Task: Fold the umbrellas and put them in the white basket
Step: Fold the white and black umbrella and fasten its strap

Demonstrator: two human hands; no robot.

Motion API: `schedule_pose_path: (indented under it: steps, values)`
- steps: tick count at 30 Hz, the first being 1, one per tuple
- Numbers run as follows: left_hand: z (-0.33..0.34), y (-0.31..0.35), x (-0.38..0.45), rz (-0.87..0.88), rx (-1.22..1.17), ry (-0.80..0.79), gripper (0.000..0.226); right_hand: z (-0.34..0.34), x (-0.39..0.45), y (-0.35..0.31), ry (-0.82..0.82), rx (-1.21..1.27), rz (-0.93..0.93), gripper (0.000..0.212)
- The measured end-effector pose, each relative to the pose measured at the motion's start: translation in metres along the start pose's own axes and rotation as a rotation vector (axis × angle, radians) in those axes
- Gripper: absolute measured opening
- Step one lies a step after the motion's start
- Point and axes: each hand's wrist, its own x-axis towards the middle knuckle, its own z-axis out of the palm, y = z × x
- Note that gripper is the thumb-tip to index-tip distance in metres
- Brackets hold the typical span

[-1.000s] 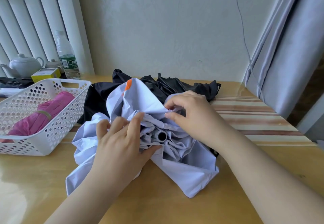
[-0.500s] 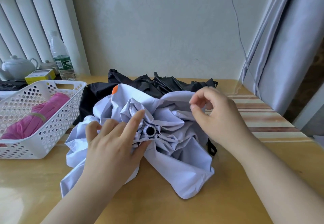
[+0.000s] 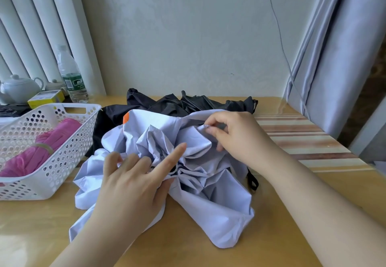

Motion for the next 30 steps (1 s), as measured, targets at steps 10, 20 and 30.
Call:
schedule_pose_path:
  steps: [10,20,30]
  values:
    - [0.006,-0.004,0.008,-0.096,0.041,0.021,0.048,0.005,-0.022,0.017,-0.063,-0.105,-0.181,0.008]
    - [0.009,0.000,0.007,-0.039,-0.024,0.020,0.053,0.024,-0.025,-0.009,0.060,-0.376,-0.415,0.030]
    - [0.012,0.001,0.005,0.089,-0.105,0.181,0.040,0.032,-0.017,-0.004,0.114,-0.163,-0.275,0.027]
